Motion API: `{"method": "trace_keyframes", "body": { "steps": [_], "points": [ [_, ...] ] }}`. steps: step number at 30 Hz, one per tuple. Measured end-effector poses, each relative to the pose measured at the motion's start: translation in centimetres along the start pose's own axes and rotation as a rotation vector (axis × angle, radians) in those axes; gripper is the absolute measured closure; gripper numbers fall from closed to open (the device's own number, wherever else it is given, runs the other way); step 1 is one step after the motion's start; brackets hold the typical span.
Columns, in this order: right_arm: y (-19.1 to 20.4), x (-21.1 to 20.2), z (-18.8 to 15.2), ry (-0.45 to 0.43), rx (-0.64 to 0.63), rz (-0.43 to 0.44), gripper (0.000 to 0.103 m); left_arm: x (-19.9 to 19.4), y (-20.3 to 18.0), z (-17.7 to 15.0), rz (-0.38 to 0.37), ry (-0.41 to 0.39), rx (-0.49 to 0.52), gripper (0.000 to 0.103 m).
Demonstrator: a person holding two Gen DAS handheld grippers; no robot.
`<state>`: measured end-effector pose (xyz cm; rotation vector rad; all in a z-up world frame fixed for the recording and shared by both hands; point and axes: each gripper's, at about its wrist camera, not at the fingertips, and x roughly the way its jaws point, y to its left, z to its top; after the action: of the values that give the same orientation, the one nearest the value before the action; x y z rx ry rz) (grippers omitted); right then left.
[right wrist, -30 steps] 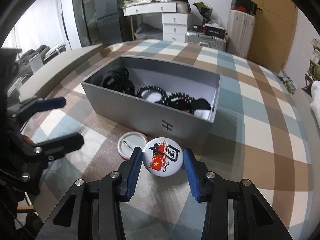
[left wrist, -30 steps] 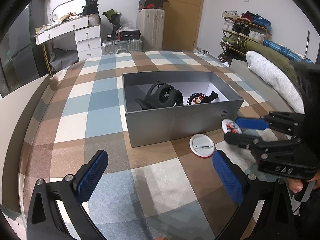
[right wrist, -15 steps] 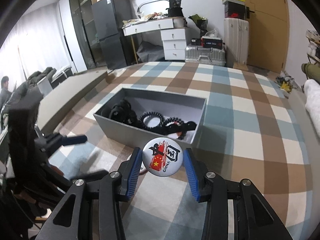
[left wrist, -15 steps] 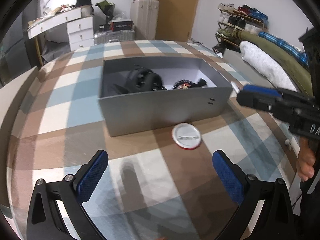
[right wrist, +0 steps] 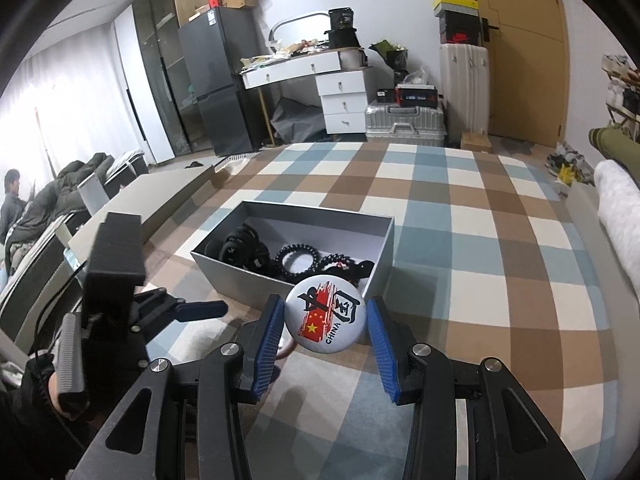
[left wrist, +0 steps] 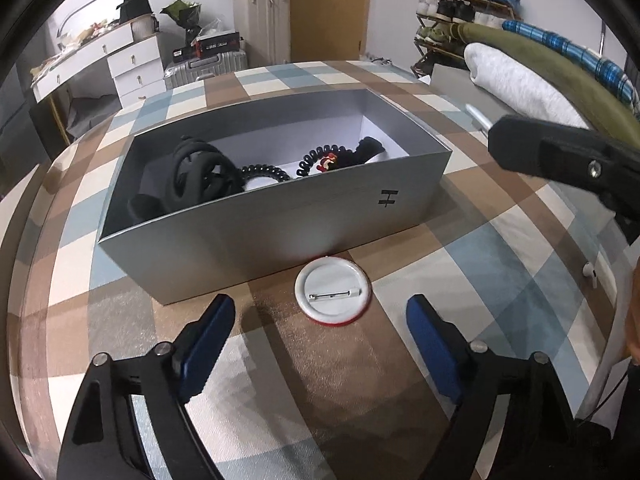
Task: Organize jewelry
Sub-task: 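Grasp the white-backed round badge with the left gripper while the right gripper holds its badge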
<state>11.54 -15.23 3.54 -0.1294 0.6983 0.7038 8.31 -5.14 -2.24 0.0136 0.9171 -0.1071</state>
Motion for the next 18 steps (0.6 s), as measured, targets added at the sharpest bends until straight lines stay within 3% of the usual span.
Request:
{"method": "trace_keyframes", "body": {
  "steps": [1, 3, 11, 15, 18],
  "points": [
    [0.0, 0.0, 0.0, 0.0, 0.0, 0.001, 0.061, 0.1, -0.1, 0.0, 0.006, 0.002, 0.008, 0.034],
    [-0.1, -0.1, 0.1, -0.004, 0.001, 0.001, 0.061, 0.4, -0.4, -0.2, 0.01, 0.017, 0.024, 0.041],
    [-0.1, -0.5, 0.1, -0.013, 0.001, -0.002, 0.061, 0.2, -0.9, -0.4, 0.01, 0.006, 0.042, 0.043],
    [-0.1, -0.6, 0.2, -0.014, -0.003, -0.002, 0.061, 0.0, -1.5, -0.4, -0.008, 0.003, 0.065, 0.066],
    [-0.1, -0.6, 0.2, -0.013, -0.002, -0.002, 0.061, -0.2, -2.0, -0.2, -0.006, -0.007, 0.085, 0.068]
  ]
}}
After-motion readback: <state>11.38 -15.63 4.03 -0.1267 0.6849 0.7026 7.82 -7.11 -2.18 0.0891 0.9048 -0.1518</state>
